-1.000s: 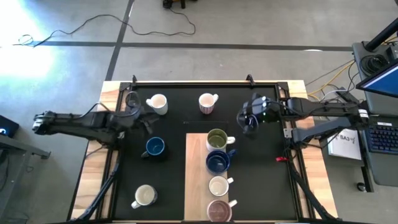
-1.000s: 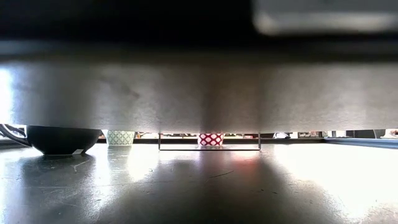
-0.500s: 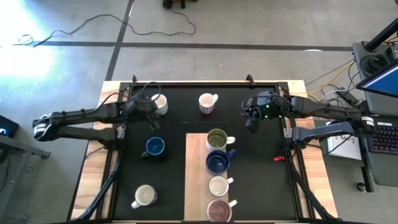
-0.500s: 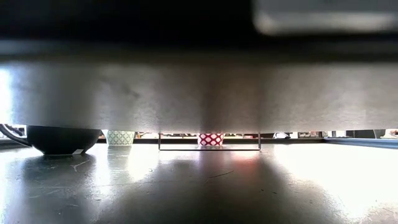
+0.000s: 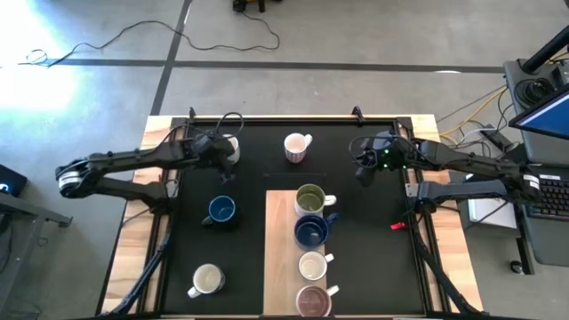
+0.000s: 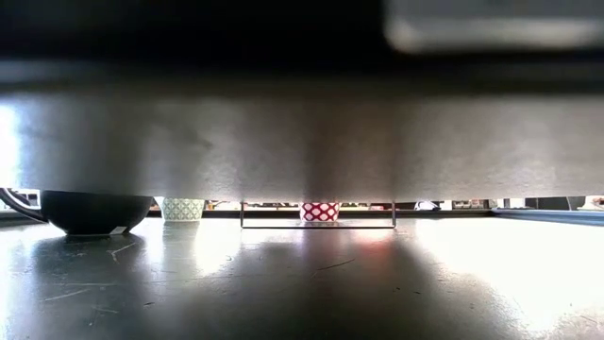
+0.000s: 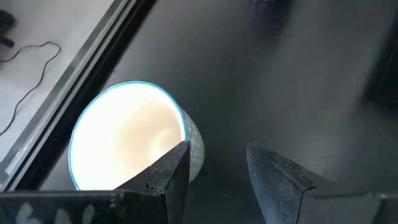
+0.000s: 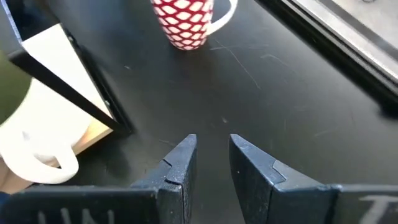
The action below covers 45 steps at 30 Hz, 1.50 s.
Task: Place coffee mugs
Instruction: Put the light blue patterned mug on the shelf
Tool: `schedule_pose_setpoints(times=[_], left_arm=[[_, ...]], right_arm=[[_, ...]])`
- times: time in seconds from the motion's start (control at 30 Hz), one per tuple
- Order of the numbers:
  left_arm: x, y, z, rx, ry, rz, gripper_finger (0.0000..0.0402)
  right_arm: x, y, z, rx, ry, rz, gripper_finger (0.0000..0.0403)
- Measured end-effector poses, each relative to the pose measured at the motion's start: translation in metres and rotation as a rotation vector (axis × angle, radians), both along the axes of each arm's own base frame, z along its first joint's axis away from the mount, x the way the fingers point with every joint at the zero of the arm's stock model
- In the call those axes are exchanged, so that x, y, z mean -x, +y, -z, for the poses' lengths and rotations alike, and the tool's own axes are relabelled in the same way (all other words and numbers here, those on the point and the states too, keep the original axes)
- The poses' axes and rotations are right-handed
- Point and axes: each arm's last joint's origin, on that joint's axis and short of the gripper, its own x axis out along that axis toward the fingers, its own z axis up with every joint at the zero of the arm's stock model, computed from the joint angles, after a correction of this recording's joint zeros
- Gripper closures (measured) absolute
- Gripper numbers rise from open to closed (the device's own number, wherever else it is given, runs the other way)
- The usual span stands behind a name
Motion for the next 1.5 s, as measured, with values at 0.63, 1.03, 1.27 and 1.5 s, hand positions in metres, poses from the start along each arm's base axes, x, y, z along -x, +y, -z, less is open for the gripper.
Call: schedule_pose_setpoints(times=[0.63,1.03,1.27,1.5], left_arm=[[-0.013,0.014,0.022,-0.024,0.111,-0.015,0.0341],[-0.02,0.015,0.003,0.026,0.063,0.021,0.0395],[-0.025,0.01,-0.032,0.162,0.02,-0.001,0.0397],[-0.041,-0.016,-0.064,0.199,-0.088,0.031,0.0398]], right_arm=[[0.006,-0.001,0.014,-0.033,0.023,0.052,0.0319],[0.006,-0.001,0.014,-0.034,0.024,0.052,0.0319],[0.006,-0.001,0.014,-0.033,0.023,0.052,0.0319],[0.006,-0.001,0.014,-0.033,0.023,0.052,0.0319]])
